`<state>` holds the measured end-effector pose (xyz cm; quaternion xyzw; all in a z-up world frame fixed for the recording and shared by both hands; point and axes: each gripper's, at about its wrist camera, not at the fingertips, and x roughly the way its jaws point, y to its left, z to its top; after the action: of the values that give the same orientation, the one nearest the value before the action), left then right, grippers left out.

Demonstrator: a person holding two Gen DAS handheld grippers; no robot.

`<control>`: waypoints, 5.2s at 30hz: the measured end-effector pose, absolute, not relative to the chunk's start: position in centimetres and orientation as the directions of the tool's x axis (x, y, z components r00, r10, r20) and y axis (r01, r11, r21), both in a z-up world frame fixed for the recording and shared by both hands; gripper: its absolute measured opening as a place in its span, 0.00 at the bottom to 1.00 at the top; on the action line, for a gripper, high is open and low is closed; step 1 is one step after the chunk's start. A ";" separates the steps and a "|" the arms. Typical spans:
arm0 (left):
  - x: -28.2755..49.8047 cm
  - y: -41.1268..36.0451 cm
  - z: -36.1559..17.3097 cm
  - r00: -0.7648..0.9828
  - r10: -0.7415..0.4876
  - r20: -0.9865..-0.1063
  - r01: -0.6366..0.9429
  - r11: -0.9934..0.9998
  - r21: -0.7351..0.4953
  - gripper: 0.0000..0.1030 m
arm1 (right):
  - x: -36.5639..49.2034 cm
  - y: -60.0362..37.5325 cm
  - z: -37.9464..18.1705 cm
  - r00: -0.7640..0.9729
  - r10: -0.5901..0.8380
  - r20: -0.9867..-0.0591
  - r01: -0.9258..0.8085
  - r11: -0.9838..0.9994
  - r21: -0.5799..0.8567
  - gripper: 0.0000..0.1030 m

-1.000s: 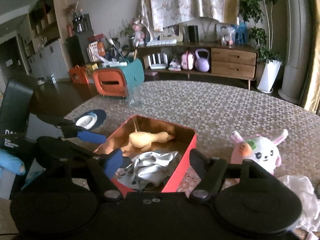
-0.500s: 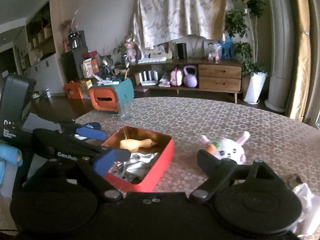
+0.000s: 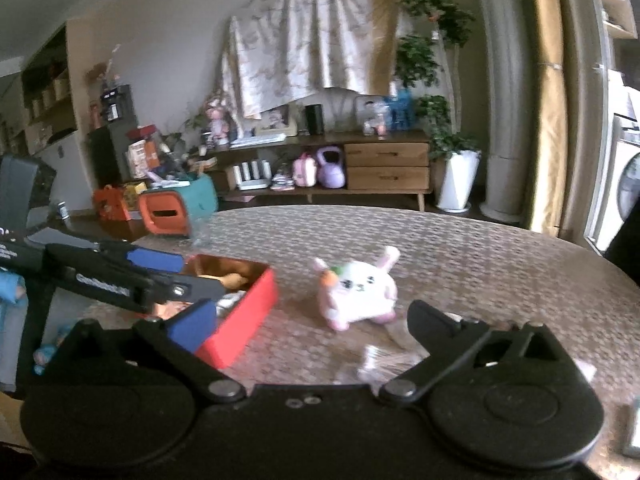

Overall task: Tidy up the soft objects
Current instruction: 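Move both tools back toward the white cloth and plastic bags, then grasp the cotton-swab bag with the left tool while the right tool grasps the white cloth, then lift and carry the swab bag and cloth with both tools toward the tin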

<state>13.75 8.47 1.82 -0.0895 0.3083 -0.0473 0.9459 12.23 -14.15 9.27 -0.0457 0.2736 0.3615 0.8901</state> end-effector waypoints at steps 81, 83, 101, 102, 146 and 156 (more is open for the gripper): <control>28.8 -1.4 -12.9 0.668 -0.163 -0.726 0.239 0.971 0.002 0.96 | 31.1 -16.2 -7.4 0.513 0.412 -0.753 -0.530 0.842 0.100 0.63; 28.8 -1.7 -13.2 0.665 -0.169 -0.727 0.251 0.968 0.006 0.93 | 31.1 -16.0 -7.5 0.518 0.404 -0.754 -0.529 0.844 0.089 0.63; 27.6 -1.5 -11.4 0.689 -0.184 -0.701 0.258 0.966 -0.001 0.46 | 28.9 -16.8 -5.3 0.590 0.375 -0.715 -0.503 0.863 0.038 0.05; 27.4 -1.4 -11.1 0.693 -0.185 -0.697 0.255 0.967 -0.003 0.45 | 28.5 -16.9 -4.9 0.597 0.381 -0.706 -0.504 0.863 0.039 0.05; 13.1 17.4 3.9 0.809 -0.002 -0.587 -0.059 0.995 -0.084 0.45 | 16.6 -7.2 17.3 0.545 0.747 -0.381 -0.759 0.633 0.153 0.05; 11.1 22.7 4.2 0.805 0.086 -0.587 -0.166 0.982 -0.084 0.45 | 16.0 0.6 18.0 0.443 0.823 -0.357 -0.834 0.524 0.174 0.05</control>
<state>11.09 22.71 4.19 -0.0658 0.3052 0.0665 0.9477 16.05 0.62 17.98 -0.0139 0.2022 0.4876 0.8492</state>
